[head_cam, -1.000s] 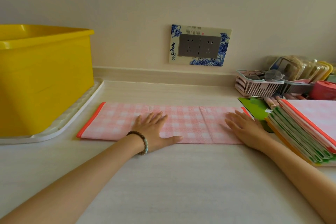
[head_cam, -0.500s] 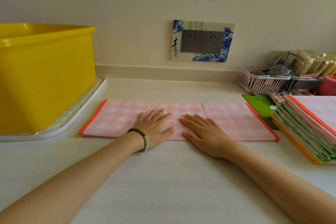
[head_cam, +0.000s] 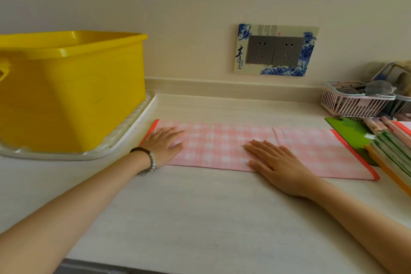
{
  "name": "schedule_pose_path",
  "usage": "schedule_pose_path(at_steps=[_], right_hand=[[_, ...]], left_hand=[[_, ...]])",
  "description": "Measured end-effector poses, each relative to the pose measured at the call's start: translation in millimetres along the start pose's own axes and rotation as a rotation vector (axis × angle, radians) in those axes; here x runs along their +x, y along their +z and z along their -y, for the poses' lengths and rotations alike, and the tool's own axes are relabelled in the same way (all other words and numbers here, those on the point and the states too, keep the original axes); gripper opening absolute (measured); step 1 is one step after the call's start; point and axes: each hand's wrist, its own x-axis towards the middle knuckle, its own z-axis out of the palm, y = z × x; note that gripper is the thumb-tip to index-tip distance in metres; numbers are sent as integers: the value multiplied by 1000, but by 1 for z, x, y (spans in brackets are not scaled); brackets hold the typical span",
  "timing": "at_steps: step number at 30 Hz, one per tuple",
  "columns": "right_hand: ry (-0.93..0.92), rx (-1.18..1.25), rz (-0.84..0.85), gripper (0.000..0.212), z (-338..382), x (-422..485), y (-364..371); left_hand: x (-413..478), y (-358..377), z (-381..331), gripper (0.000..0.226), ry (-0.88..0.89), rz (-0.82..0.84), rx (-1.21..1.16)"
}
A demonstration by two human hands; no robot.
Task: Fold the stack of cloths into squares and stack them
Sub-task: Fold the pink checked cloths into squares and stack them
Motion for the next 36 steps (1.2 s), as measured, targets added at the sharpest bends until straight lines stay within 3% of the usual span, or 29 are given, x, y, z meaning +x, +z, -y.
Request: schedule_pose_path(at_steps=[3, 5, 11, 14, 19, 23, 26, 36], right_hand=[[3, 4, 3, 53, 0, 0, -1], [0, 11, 0, 53, 0, 1, 0], [-54, 120, -80, 62, 0, -3, -1], [-161, 178, -105, 47, 9, -11, -3], [-302, 203, -26, 42, 21, -14, -1], [-228, 262, -45, 40, 11, -11, -2], [-119, 325, -116, 41, -1, -7, -5], [111, 120, -127, 46, -34, 15, -13]], left_hand=[[9, -12, -2, 60, -10, 39, -5], [17, -24, -15, 49, 3, -32, -25], [37, -17, -85, 48, 300, -53, -5], [52, -7, -92, 49, 266, 5, 23], [51, -2, -85, 51, 195, -2, 58], [35, -8, -73, 50, 155, -7, 49], [16, -9, -67, 47, 174, -99, 70], [-16, -3, -80, 50, 319, -107, -61]])
